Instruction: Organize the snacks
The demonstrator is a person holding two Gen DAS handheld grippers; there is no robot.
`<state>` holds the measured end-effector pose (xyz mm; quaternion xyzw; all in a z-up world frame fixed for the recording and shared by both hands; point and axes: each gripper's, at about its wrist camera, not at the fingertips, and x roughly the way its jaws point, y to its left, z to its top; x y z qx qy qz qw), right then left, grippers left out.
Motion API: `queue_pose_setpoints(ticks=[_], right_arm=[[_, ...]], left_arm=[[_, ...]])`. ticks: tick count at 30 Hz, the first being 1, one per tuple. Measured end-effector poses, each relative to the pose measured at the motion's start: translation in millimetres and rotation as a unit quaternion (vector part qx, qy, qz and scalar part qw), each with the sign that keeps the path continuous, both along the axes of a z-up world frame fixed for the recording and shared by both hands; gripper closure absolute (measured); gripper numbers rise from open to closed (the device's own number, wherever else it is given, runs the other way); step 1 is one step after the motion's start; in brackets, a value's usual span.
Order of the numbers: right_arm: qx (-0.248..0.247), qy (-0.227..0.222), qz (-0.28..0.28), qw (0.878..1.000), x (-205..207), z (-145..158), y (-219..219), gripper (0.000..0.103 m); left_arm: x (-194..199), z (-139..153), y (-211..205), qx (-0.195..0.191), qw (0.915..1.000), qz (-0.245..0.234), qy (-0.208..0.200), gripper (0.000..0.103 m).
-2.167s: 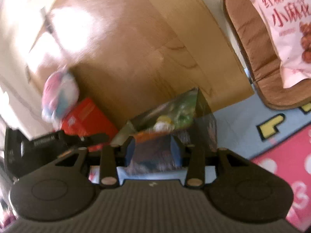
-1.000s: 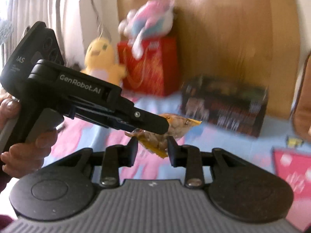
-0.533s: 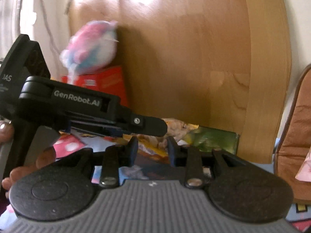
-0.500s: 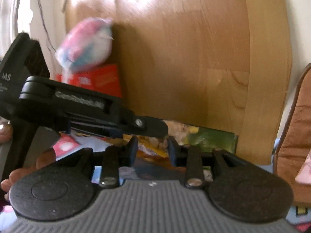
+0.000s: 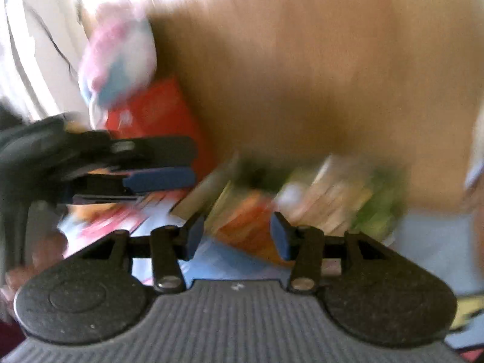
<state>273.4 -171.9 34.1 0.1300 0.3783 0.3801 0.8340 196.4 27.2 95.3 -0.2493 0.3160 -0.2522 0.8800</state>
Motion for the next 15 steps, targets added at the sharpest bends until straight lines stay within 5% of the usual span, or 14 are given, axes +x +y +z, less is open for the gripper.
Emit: queue_pose_setpoints(ticks=[3, 5, 8, 11, 15], right_arm=[[-0.01, 0.038, -0.016, 0.999, 27, -3, 0, 0.065], [0.009, 0.033, -0.037, 0.999, 19, 10, -11, 0.063], [0.069, -0.02, -0.061, 0.996, -25, 29, -46, 0.058], [0.075, -0.072, -0.111, 0.988, -82, 30, -75, 0.052], [0.052, -0.068, -0.16, 0.983, -138, 5, -90, 0.05]], left_arm=[[-14, 6, 9, 0.025, 0.9994, 0.021, -0.009, 0.045], [-26, 9, 16, 0.025, 0.9992, 0.028, -0.013, 0.045], [-48, 12, 20, 0.041, 0.9979, 0.044, -0.025, 0.045], [-73, 7, 8, 0.079, 0.9953, 0.048, -0.028, 0.043], [-106, -9, -17, 0.149, 0.9875, 0.045, -0.024, 0.038]])
